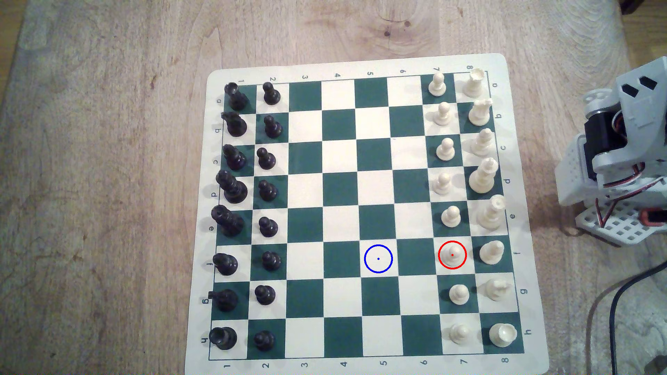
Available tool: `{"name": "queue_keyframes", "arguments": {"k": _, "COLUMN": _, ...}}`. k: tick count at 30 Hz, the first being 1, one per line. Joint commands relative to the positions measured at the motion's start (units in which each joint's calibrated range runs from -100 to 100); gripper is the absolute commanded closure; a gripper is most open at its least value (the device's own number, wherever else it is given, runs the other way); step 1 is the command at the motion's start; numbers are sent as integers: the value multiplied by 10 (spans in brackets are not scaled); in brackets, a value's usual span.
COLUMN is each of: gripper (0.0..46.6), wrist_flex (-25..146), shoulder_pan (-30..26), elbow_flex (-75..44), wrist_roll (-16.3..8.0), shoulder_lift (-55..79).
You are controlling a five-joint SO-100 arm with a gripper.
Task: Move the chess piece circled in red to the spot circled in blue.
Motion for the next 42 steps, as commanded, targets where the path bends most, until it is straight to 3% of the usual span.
{"name": "queue_keyframes", "arguments": {"k": 1, "gripper": 464, "wrist_flex": -7, "shoulder_pan": 26, "elbow_flex": 13, "wrist_roll": 5, "shoulder_lift": 1}}
{"name": "queue_keyframes", "arguments": {"k": 6, "gripper": 464, "wrist_flex": 57, "shoulder_pan": 22, "elbow_flex": 13, "wrist_roll": 5, "shoulder_lift": 1}}
{"name": "queue_keyframes", "arguments": {"k": 17, "gripper": 464, "wrist_flex": 456, "shoulder_pan": 41, "elbow_flex": -5, "wrist_roll": 2, "shoulder_lift": 1}}
{"name": "queue_keyframes", "arguments": {"k": 22, "gripper": 464, "wrist_flex": 674, "shoulder_pan": 51, "elbow_flex": -62, "wrist_roll": 2, "shoulder_lift": 1}}
{"name": "queue_keyframes", "arguments": {"k": 32, "gripper": 458, "wrist_flex": 1312, "shoulder_pan": 18, "elbow_flex": -311, "wrist_roll": 0, "shoulder_lift": 2}}
{"name": "queue_keyframes", "arguments": {"k": 35, "gripper": 449, "wrist_flex": 1370, "shoulder_pan": 13, "elbow_flex": -322, "wrist_roll": 0, "shoulder_lift": 4}}
{"name": "queue_keyframes", "arguments": {"k": 39, "gripper": 464, "wrist_flex": 1483, "shoulder_pan": -51, "elbow_flex": -380, "wrist_roll": -15, "shoulder_lift": 54}}
{"name": "queue_keyframes", "arguments": {"k": 42, "gripper": 464, "wrist_flex": 1541, "shoulder_pan": -114, "elbow_flex": -416, "wrist_roll": -67, "shoulder_lift": 100}}
